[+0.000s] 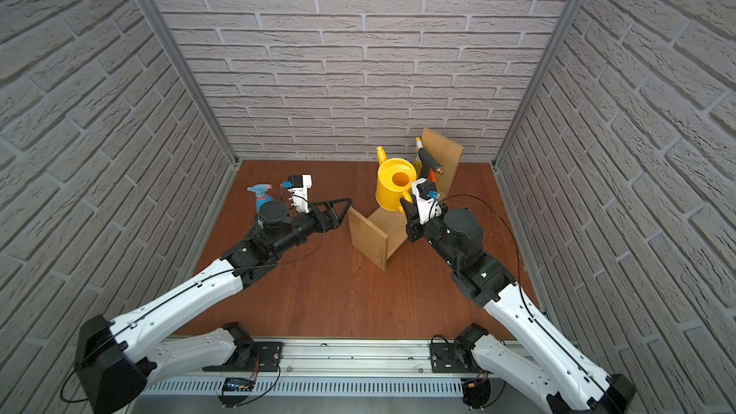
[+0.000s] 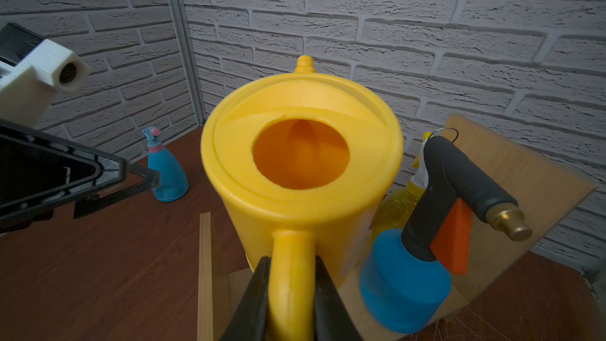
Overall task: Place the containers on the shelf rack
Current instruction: 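Place the container on the shelf.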
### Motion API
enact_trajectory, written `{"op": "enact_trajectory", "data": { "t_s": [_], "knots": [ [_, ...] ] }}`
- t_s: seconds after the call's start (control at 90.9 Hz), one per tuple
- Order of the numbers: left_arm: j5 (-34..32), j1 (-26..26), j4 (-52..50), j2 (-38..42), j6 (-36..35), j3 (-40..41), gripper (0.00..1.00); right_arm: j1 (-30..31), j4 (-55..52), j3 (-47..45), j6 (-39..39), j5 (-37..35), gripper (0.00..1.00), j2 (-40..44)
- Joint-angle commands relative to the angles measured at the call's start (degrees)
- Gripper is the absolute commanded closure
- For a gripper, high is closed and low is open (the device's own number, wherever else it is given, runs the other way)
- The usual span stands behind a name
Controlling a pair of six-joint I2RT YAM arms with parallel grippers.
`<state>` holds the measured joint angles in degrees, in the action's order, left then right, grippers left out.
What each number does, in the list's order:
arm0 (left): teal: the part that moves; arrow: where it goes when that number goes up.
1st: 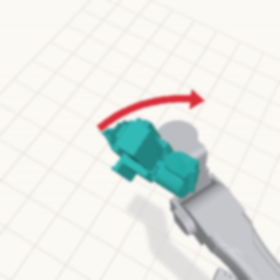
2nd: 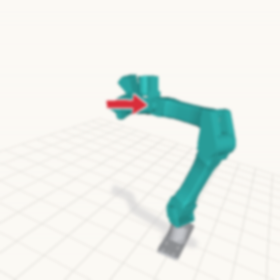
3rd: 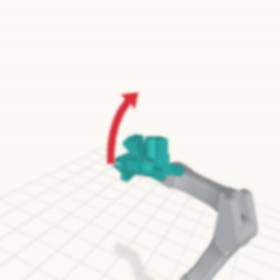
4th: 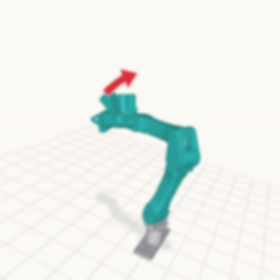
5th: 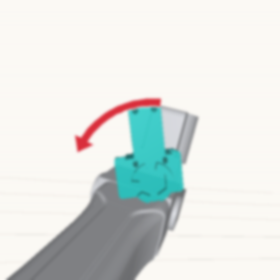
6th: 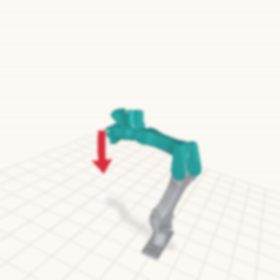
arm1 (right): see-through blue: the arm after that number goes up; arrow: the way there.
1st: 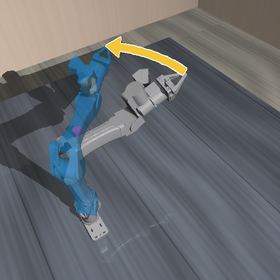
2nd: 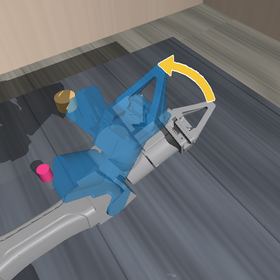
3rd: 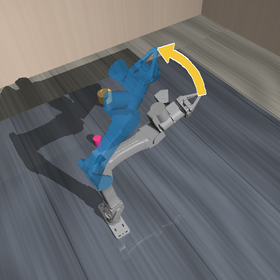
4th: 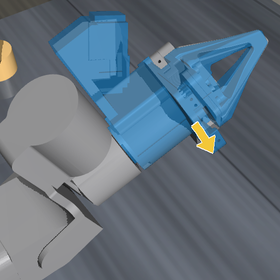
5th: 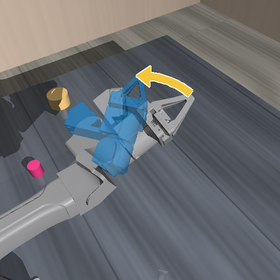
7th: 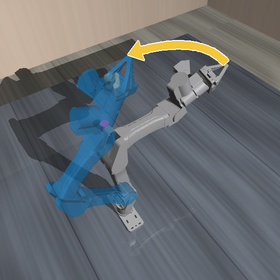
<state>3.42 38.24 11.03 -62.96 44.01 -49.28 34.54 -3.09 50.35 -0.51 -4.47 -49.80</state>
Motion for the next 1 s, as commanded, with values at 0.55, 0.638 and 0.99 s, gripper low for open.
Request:
{"op": "enact_trajectory", "data": {
  "t_s": [0.55,0.638,0.99],
  "knots": [
    [-4.87,-0.35,0.47,3.56,-1.78,1.20,0.02,-4.57,14.36,3.51,-1.79,0.13,0.97,-22.87],
    [-5.21,-0.42,0.40,3.88,-1.97,1.58,0.02,-4.71,15.30,4.11,-1.90,-0.63,0.96,-25.65],
    [-5.14,-0.81,0.55,3.22,-2.00,1.62,0.02,-5.09,16.79,6.14,-0.80,-2.61,0.97,-32.92]
  ]
}}
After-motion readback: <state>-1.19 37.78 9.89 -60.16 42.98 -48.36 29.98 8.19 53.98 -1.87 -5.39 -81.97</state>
